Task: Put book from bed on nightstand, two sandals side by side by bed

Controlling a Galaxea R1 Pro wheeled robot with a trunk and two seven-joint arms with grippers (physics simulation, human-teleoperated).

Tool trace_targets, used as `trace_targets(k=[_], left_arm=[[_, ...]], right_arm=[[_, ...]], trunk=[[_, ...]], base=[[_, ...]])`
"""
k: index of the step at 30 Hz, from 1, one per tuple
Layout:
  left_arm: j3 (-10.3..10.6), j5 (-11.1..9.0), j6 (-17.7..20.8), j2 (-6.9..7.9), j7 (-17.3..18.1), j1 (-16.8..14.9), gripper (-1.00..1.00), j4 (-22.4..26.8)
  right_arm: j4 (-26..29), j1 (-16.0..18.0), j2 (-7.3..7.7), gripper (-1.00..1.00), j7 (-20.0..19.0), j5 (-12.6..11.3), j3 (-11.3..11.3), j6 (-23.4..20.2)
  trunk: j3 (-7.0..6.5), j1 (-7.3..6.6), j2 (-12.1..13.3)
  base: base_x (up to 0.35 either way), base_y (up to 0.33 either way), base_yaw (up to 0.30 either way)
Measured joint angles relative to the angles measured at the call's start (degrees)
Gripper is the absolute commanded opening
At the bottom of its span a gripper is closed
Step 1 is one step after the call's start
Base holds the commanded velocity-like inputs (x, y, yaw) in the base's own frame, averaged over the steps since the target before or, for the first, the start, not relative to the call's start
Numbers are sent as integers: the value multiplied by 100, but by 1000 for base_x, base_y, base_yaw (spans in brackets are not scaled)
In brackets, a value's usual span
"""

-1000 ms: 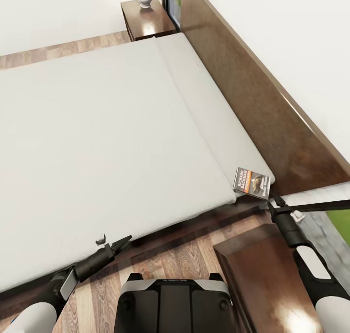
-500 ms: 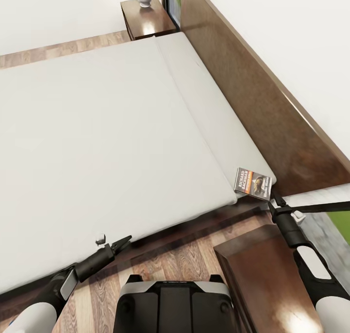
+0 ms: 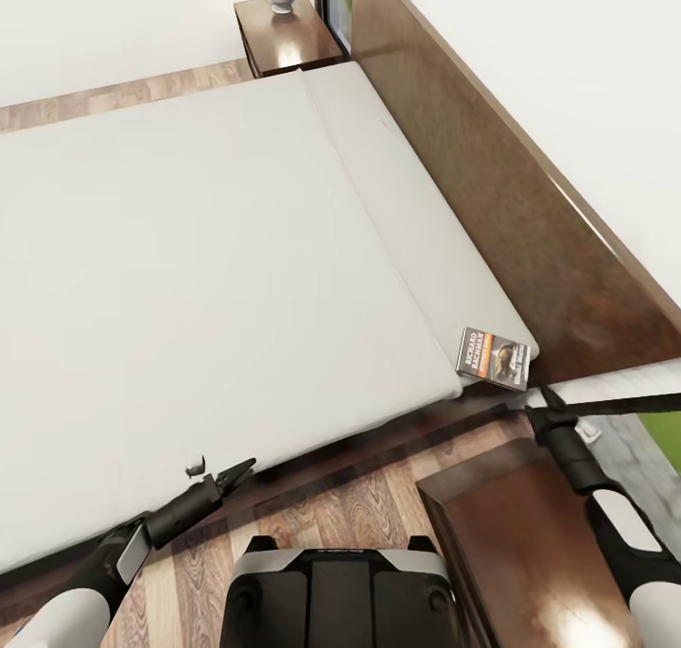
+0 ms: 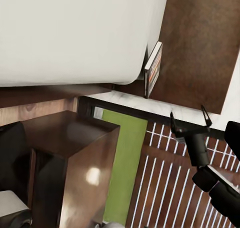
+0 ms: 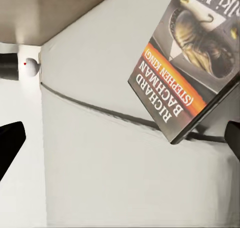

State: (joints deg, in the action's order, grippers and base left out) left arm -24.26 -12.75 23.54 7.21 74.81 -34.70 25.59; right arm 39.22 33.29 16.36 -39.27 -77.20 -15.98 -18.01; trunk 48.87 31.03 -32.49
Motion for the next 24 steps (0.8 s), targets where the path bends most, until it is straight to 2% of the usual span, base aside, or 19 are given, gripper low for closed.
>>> trace_targets(k=[4, 6, 16, 19, 24], left_arm=[[2, 3, 2, 0, 4, 0, 100, 0], [2, 3, 2, 0, 4, 0, 100, 0], [2, 4, 2, 0, 5, 0, 100, 5], [3, 4, 7, 0, 9, 0, 100, 7], [7, 4, 10, -6, 12, 0, 100, 8]], right_arm=[[-63, 0, 78, 100, 0, -520, -18, -765], [-70, 0, 91, 100, -1, -589, -20, -860], [-70, 0, 107, 100, -2, -663, -26, -955], [-65, 0, 117, 100, -6, -665, -28, -956], [-61, 0, 238, 100, -9, -666, -28, -963]], trunk=[[0, 0, 0], [0, 0, 0], [0, 0, 0], [53, 66, -119], [143, 176, -320]], base=[[0, 0, 0], [0, 0, 0], [0, 0, 0], [0, 0, 0], [0, 0, 0]])
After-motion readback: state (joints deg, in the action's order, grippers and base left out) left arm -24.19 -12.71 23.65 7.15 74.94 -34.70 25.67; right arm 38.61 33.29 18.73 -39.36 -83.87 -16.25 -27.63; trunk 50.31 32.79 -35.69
